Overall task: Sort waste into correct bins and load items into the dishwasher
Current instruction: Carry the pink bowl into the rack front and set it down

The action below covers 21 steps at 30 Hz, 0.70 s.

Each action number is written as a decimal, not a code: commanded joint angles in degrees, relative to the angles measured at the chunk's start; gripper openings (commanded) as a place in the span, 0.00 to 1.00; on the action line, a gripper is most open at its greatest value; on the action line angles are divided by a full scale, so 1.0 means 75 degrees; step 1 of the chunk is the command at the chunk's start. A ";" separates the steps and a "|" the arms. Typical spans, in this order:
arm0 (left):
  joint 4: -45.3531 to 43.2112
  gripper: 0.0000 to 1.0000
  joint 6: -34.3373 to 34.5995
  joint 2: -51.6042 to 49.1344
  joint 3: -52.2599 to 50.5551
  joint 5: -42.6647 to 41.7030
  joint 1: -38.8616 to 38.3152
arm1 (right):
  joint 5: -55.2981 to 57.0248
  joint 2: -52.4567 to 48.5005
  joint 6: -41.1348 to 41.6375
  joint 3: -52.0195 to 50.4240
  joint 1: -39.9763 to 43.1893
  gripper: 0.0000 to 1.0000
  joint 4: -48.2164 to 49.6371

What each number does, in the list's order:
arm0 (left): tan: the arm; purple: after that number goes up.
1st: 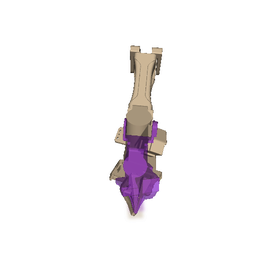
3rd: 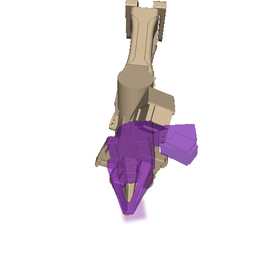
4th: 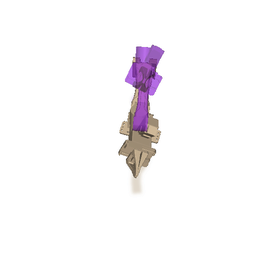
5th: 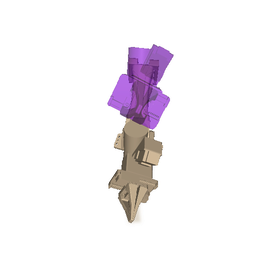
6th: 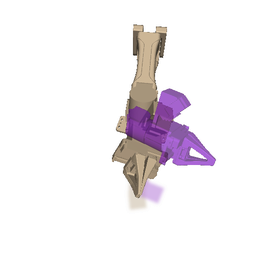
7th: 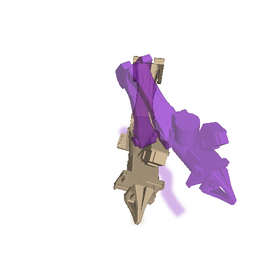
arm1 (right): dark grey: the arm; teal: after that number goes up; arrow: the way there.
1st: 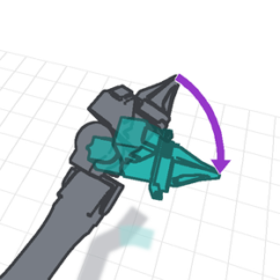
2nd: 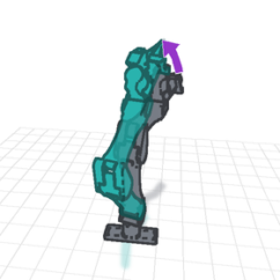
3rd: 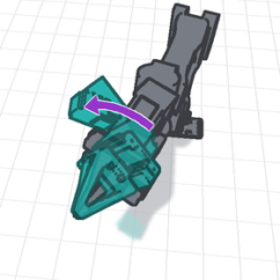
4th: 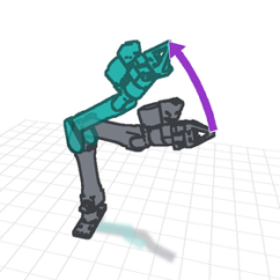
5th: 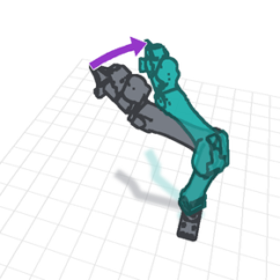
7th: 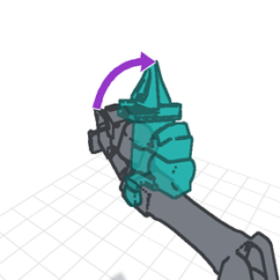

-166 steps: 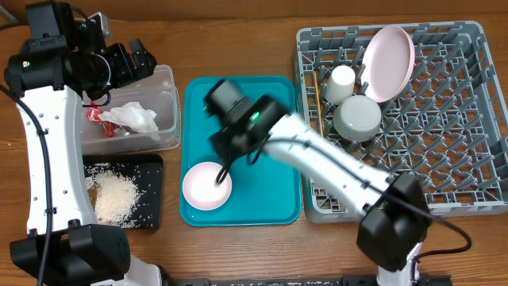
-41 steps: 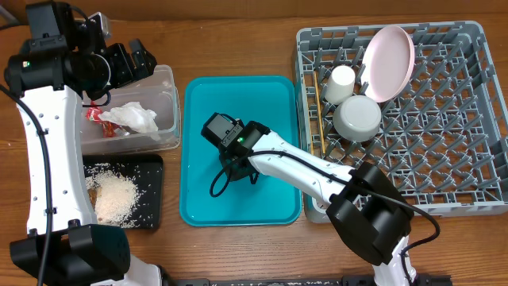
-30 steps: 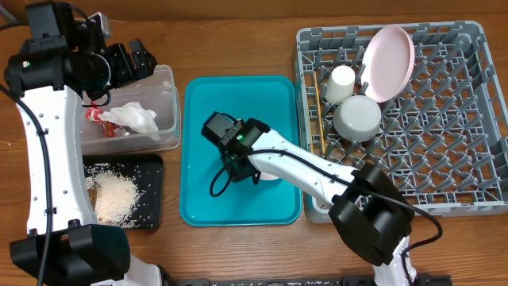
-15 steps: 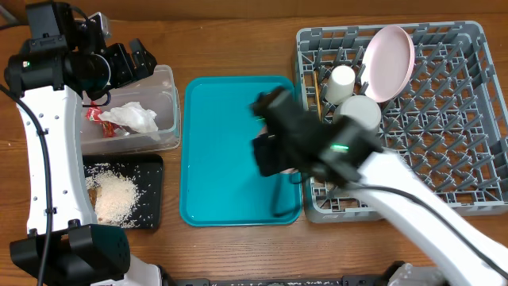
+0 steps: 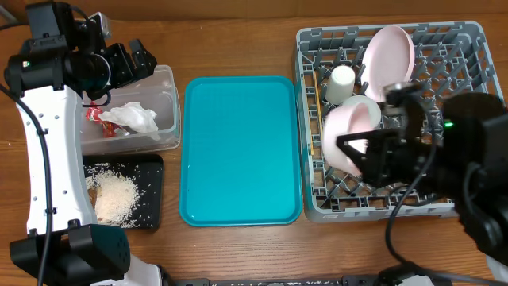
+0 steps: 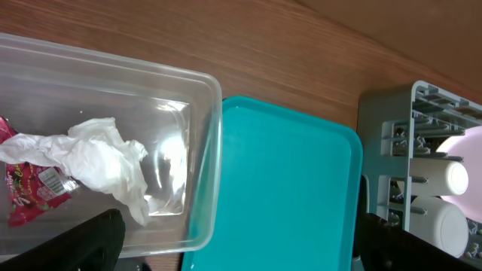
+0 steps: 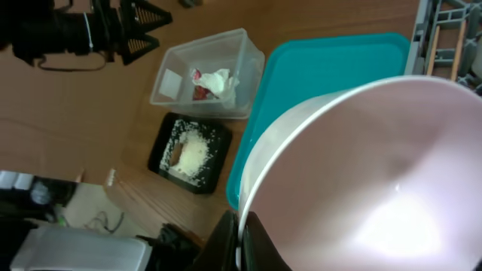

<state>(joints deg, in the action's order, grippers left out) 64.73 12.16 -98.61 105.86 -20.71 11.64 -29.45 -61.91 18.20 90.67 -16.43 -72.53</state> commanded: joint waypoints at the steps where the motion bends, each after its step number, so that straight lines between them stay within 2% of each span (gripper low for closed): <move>1: -0.0029 1.00 0.0154 -0.0015 0.0137 0.0076 -0.0006 | -0.2043 -0.0061 -0.0883 -0.0606 0.1122 0.04 0.0050; 6: -0.0032 1.00 0.0154 -0.0015 0.0134 0.0079 -0.0006 | -0.3896 -0.0420 -0.1953 -0.1722 0.2643 0.04 0.0058; 11: -0.0032 1.00 0.0154 -0.0015 0.0137 0.0079 -0.0006 | -0.4896 -0.1087 -0.2929 -0.2879 0.3687 0.04 0.0058; 12: -0.0032 1.00 0.0154 -0.0015 0.0134 0.0079 -0.0006 | -0.5455 -0.1434 -0.3427 -0.3296 0.4028 0.04 0.0052; 15: -0.0032 1.00 0.0154 -0.0015 0.0134 0.0076 -0.0006 | -0.5980 -0.1944 -0.3940 -0.3748 0.4354 0.04 0.0055; 21: -0.0032 1.00 0.0154 -0.0015 0.0134 0.0076 -0.0006 | -0.5980 -0.2917 -0.4762 -0.4197 0.4503 0.04 0.0096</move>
<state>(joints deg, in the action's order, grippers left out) 64.73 12.16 -98.61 105.86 -20.71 11.64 -70.30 -81.14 -10.90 60.31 17.17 -72.05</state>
